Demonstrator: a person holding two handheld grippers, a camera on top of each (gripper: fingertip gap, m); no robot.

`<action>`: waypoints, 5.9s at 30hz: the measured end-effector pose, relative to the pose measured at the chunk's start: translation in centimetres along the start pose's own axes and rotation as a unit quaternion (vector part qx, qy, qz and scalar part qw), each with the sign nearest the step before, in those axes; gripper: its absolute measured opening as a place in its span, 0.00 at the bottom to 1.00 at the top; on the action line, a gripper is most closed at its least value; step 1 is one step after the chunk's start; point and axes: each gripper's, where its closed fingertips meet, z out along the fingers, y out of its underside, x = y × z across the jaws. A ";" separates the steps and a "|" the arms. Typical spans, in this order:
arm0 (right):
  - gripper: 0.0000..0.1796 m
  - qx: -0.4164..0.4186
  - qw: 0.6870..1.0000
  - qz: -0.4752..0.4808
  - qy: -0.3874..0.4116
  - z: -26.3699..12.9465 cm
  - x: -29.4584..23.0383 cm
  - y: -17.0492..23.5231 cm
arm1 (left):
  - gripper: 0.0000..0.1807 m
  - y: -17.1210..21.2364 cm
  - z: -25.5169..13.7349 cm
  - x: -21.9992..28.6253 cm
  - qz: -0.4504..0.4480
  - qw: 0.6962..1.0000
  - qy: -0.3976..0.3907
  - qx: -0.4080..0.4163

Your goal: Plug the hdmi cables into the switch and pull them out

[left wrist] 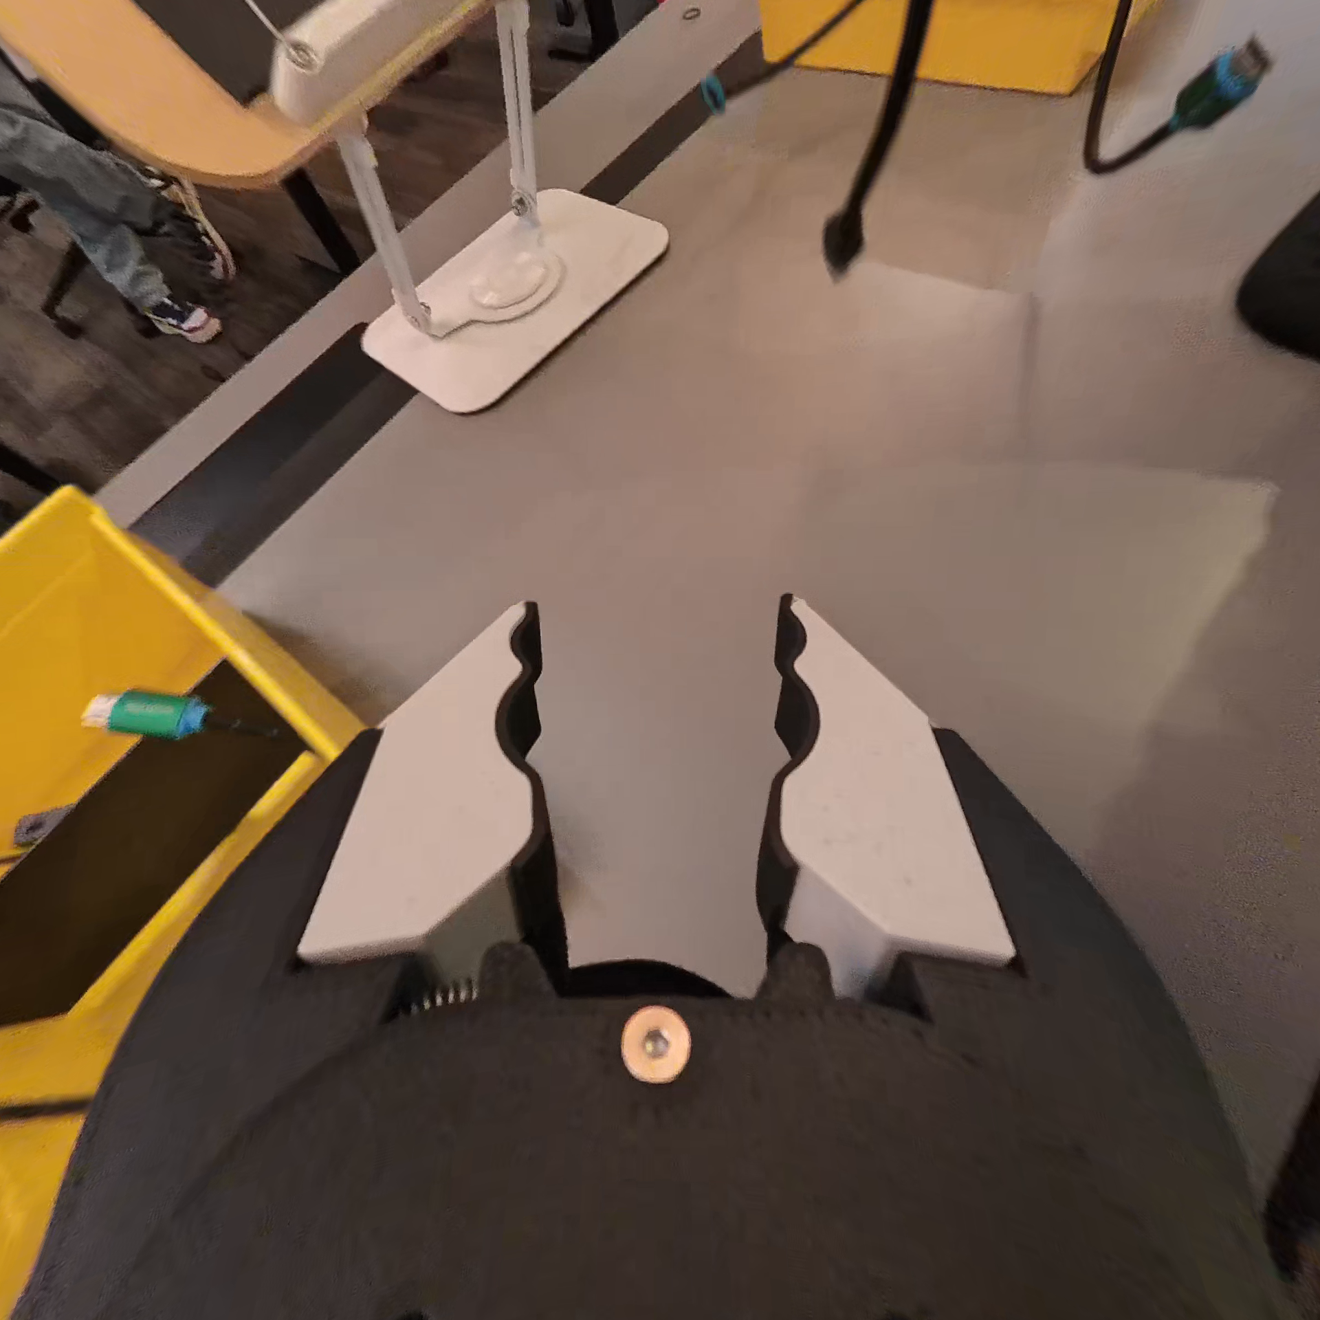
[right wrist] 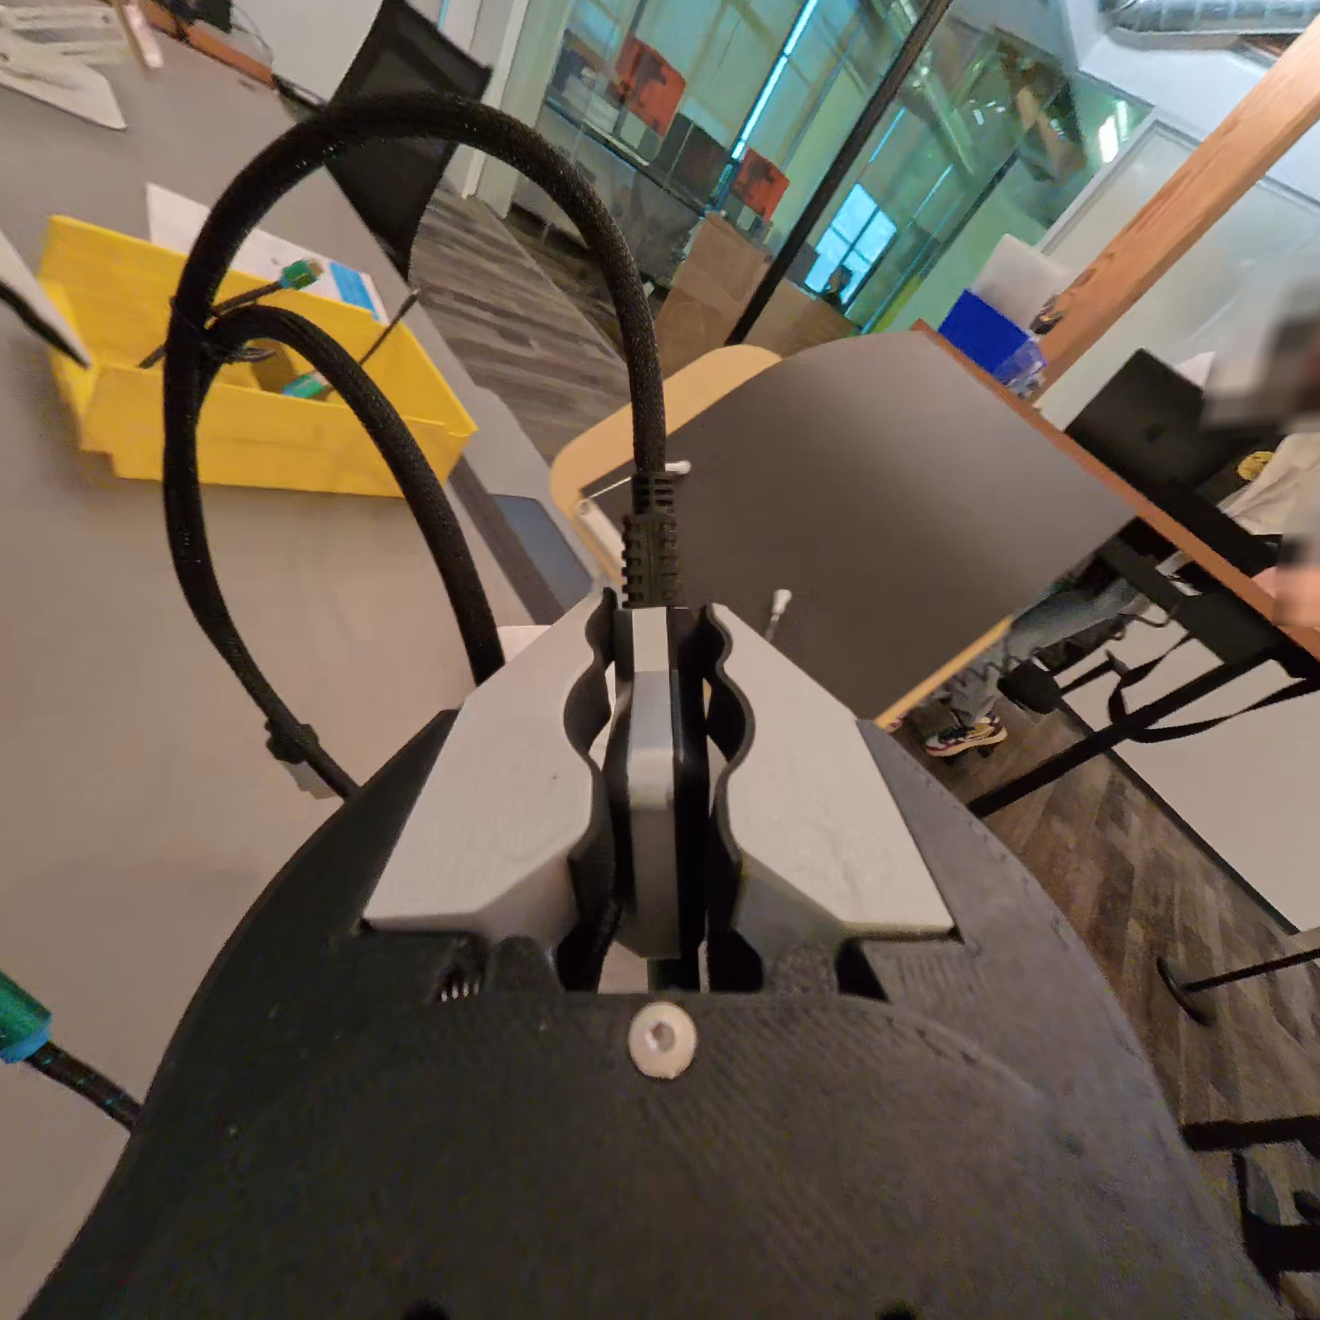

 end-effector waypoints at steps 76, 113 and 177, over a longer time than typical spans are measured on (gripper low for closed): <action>0.12 0.230 0.858 0.343 0.305 -11.7 30.5 13.0 | 0.37 8.8 10.1 1.8 -0.042 0.991 0.040 -0.119; 0.12 -0.200 0.959 0.109 0.168 -3.0 18.6 30.5 | 0.37 8.8 10.3 1.9 -0.051 0.991 0.044 -0.114; 0.15 -0.372 0.900 0.191 -0.126 -3.1 10.9 34.0 | 0.37 8.8 10.3 2.3 -0.054 0.990 0.054 -0.115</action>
